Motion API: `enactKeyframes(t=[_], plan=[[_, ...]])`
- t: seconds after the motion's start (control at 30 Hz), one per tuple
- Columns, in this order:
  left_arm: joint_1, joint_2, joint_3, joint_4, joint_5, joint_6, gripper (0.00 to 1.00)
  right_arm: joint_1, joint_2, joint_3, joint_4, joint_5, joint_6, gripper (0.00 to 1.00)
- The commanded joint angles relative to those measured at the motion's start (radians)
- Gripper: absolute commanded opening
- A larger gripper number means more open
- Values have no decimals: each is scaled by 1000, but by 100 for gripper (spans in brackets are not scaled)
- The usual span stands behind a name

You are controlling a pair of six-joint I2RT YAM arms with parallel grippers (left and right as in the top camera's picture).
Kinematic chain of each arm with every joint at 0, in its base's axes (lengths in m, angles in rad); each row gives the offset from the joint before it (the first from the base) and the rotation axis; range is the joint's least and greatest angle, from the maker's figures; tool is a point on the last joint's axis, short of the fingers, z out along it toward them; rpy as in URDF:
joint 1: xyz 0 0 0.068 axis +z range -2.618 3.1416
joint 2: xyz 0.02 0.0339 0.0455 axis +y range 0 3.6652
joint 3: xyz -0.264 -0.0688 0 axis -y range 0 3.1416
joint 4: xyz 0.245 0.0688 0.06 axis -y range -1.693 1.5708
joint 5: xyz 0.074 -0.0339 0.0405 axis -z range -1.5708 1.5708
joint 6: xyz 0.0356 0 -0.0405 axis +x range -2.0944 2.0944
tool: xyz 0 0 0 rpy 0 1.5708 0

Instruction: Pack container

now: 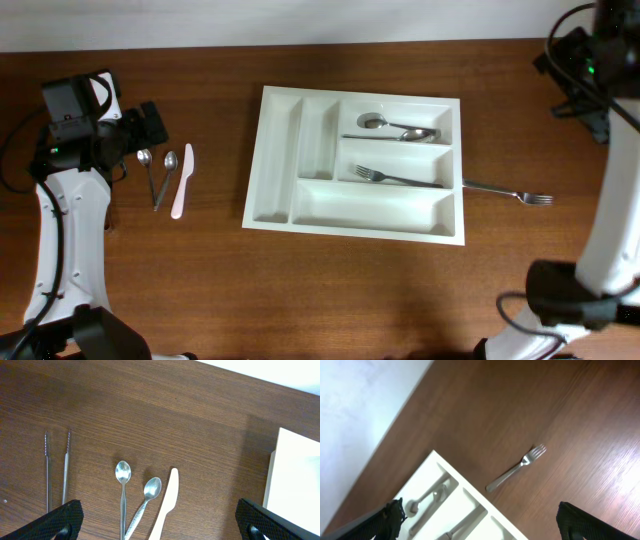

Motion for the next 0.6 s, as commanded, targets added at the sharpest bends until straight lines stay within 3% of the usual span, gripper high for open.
enactKeyframes(t=[0.0,0.2,0.57], plan=[[4,7,18,1,11,16,99,-4,-83,13,-6,101,-40,99],[4,7,18,2,11,16,99,-31,-50,-4,-6,225,2,99],[4,7,18,2,11,16,99,-179,206,-309,55,-27,176,99]])
